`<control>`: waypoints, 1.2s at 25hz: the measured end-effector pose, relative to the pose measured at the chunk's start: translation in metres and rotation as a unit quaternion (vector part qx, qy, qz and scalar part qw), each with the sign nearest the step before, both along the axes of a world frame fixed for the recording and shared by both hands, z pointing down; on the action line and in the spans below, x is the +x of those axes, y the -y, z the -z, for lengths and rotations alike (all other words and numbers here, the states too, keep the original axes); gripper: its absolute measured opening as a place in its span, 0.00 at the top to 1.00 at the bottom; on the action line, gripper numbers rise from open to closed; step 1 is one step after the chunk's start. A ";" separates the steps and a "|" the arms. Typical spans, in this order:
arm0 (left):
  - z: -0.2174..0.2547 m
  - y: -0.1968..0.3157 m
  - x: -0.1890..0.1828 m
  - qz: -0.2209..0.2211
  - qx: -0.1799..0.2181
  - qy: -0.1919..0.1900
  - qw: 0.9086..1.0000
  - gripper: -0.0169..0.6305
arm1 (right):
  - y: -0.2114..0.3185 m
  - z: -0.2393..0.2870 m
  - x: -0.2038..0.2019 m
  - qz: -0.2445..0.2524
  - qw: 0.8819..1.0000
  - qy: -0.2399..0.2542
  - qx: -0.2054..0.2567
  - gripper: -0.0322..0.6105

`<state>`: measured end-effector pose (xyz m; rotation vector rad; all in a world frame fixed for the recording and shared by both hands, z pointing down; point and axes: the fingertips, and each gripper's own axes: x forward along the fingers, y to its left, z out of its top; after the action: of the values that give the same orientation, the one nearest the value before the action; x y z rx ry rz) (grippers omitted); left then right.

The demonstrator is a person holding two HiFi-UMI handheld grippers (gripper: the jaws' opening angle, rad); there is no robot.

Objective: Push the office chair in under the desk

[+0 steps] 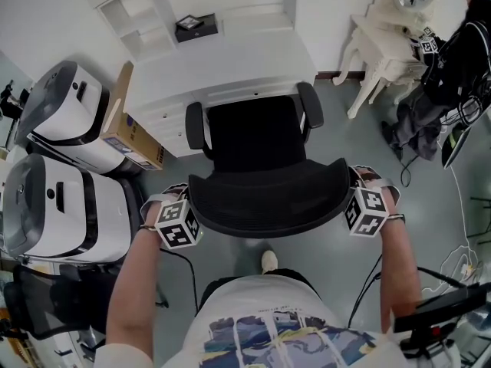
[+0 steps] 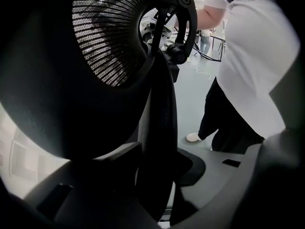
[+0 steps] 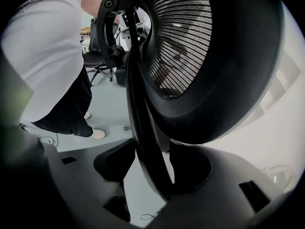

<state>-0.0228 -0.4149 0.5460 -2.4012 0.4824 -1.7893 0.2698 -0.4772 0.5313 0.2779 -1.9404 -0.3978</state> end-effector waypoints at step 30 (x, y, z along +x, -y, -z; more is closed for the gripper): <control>0.094 -0.048 -0.053 0.027 0.107 -0.205 0.973 0.69 | -0.114 0.053 -0.019 -0.285 0.943 0.154 0.077 0.85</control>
<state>-0.0754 -0.3666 0.4523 -2.6173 0.7430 -1.1764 0.2511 -0.3631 0.4778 1.0281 -2.0188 -0.1224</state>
